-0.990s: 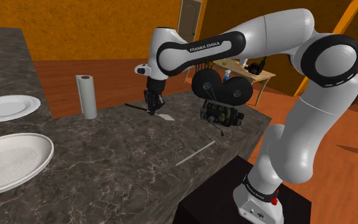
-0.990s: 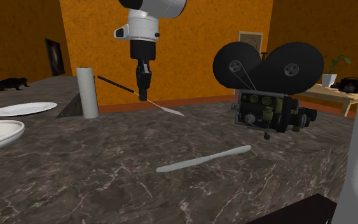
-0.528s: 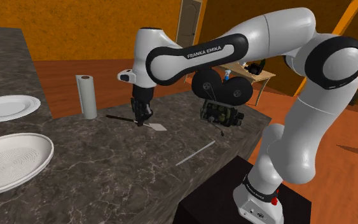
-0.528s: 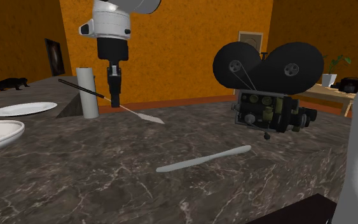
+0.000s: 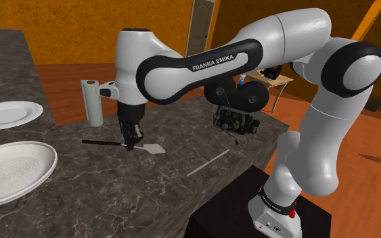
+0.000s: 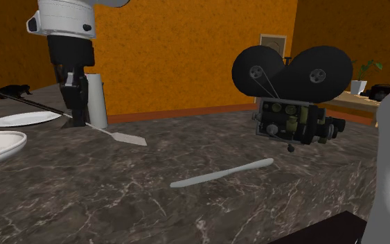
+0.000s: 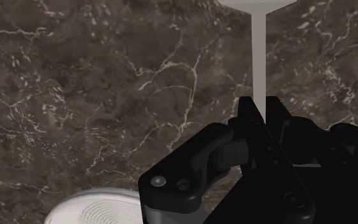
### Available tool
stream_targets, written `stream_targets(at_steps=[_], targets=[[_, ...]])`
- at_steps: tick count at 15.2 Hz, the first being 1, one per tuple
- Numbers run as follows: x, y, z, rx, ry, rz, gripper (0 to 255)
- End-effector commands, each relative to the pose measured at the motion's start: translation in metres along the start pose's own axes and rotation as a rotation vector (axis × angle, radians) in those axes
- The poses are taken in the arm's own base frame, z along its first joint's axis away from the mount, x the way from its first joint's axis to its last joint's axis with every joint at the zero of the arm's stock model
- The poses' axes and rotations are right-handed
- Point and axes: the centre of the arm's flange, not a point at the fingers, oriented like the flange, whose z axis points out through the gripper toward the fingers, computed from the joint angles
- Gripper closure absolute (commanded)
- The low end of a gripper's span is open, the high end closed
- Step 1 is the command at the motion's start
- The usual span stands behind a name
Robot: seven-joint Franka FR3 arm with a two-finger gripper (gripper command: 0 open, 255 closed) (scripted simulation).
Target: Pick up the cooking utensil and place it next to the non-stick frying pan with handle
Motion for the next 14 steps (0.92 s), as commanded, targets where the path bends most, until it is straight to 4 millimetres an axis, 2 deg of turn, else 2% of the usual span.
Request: stream_targets(at_steps=[1, 14], targets=[[0.022, -0.01, 0.0, 0.0, 0.0, 0.002, 255], [0.175, -0.087, 0.01, 0.0, 0.0, 0.002, 255]])
